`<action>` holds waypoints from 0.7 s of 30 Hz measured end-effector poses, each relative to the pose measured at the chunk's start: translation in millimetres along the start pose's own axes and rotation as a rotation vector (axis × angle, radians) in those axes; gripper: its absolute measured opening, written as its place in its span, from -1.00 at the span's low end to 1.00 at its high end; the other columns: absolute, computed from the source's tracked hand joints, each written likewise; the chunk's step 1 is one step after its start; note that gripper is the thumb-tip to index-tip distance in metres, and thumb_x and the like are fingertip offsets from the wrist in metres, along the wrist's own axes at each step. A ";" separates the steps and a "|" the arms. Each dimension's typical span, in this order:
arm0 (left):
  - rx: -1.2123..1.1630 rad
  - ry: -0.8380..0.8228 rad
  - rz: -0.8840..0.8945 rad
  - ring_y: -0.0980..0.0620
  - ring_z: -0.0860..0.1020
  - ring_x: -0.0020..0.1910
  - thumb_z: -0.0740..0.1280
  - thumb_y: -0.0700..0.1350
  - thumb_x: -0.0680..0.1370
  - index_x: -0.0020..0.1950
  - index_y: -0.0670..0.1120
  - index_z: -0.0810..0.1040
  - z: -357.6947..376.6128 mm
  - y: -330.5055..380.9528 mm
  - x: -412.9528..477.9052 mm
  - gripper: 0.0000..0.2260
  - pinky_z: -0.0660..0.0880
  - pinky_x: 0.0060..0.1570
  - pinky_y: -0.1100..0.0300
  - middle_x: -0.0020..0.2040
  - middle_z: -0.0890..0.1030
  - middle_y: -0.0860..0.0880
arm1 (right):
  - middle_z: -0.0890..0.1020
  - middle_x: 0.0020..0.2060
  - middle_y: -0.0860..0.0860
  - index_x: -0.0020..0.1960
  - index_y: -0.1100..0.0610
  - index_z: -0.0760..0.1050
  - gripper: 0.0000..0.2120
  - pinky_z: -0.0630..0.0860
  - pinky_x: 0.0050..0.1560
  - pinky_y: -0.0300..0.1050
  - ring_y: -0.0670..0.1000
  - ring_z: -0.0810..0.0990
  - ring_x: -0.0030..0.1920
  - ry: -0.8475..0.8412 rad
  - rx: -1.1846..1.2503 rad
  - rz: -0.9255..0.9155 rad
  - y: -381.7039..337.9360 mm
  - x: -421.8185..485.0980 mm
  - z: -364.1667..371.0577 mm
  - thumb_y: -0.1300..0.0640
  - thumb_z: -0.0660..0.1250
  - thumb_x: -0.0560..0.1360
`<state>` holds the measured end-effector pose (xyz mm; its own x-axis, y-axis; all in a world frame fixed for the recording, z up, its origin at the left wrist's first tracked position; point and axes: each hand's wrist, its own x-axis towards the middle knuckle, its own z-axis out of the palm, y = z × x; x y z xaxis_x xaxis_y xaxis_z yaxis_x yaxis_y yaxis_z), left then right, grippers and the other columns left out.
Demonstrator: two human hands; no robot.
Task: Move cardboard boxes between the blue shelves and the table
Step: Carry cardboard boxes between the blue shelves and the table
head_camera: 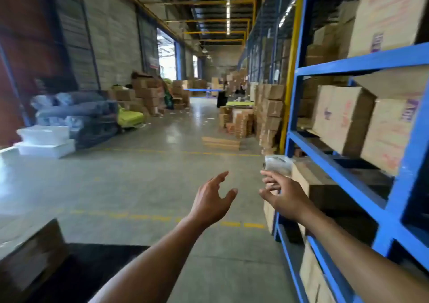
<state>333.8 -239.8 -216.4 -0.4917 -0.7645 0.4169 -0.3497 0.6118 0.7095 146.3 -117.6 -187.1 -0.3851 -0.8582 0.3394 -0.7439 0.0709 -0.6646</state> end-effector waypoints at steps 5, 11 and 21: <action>0.119 0.299 -0.331 0.04 0.53 0.33 0.41 0.16 0.53 0.52 0.16 0.39 -170.2 -117.9 -69.3 -0.43 0.45 0.30 0.12 0.38 0.55 0.06 | 0.61 0.18 -0.04 0.43 -0.02 0.44 -0.47 0.44 0.04 -0.22 -0.06 0.61 0.09 -0.319 0.113 -0.223 -126.5 39.0 169.8 0.01 0.45 0.49; 0.251 0.535 -0.710 -0.07 0.50 0.39 0.40 0.14 0.53 0.53 0.08 0.39 -315.4 -220.1 -169.1 -0.42 0.43 0.35 0.05 0.44 0.53 -0.03 | 0.56 0.32 0.04 0.48 0.01 0.38 -0.45 0.44 0.17 -0.13 0.01 0.55 0.25 -0.617 0.146 -0.414 -248.2 51.4 337.6 -0.03 0.40 0.52; 0.427 0.521 -1.151 -0.12 0.22 0.56 0.37 0.21 0.54 0.59 0.00 0.27 -364.5 -357.3 -211.2 -0.31 0.21 0.52 -0.03 0.56 0.32 -0.09 | 0.36 0.49 0.10 0.54 0.07 0.27 -0.34 0.26 0.39 -0.18 0.07 0.34 0.49 -0.970 -0.043 -0.481 -275.1 103.6 530.8 -0.07 0.40 0.53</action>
<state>853.3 -371.0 -350.8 0.5775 -0.8141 -0.0611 -0.6248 -0.4889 0.6088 600.9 -495.9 -322.5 0.5345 -0.8359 -0.1252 -0.7273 -0.3794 -0.5720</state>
